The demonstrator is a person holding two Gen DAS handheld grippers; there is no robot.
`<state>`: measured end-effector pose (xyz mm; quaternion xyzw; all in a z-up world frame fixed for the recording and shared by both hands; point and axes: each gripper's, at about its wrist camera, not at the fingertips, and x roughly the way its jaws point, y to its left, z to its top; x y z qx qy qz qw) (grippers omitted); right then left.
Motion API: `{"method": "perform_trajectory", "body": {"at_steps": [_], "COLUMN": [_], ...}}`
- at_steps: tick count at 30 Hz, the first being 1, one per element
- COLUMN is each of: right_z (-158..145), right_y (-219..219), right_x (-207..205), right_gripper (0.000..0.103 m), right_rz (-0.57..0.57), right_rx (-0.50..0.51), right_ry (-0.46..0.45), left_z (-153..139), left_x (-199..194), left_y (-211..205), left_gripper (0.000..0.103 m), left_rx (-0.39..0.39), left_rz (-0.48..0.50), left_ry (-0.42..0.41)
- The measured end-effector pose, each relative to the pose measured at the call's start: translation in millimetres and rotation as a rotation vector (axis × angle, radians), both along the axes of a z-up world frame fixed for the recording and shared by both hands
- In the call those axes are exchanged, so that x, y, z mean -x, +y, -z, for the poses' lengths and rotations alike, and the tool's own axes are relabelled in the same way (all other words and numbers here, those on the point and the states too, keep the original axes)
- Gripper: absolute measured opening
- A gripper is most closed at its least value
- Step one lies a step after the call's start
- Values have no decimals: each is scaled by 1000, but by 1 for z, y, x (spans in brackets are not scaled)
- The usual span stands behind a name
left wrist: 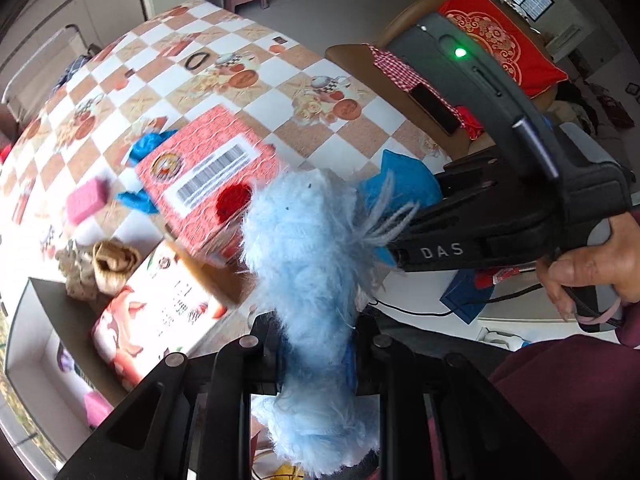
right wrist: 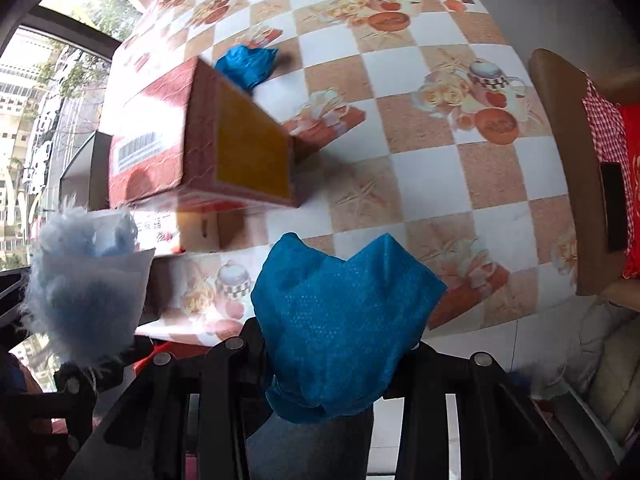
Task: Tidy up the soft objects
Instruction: 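Carry the fluffy toy in the left tool and the cloth in the right tool over the box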
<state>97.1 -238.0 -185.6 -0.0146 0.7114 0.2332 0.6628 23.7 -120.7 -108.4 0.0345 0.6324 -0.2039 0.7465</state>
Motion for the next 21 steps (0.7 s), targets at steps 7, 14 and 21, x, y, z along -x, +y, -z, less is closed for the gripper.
{"method": "perform_trajectory", "body": {"at_steps": [7,14,21], "right_z": [-13,-32,-54], "right_y": [63,114,146], "right_x": [41,64,73], "right_gripper": [38,38,38], "right_rz": [-218,-390,-486], "right_rx": [-24,-28,-37], "right_ry": [-6,-63,-115], "left_z": [-2,-12,-16], "left_x": [36,60,78], "left_y": [66,117,154], "left_gripper": [23,23,23], "left_rx": [-7,-1,7], "left_rz": [-225,-426,-572], "left_ry": [-4,-44,-64]}}
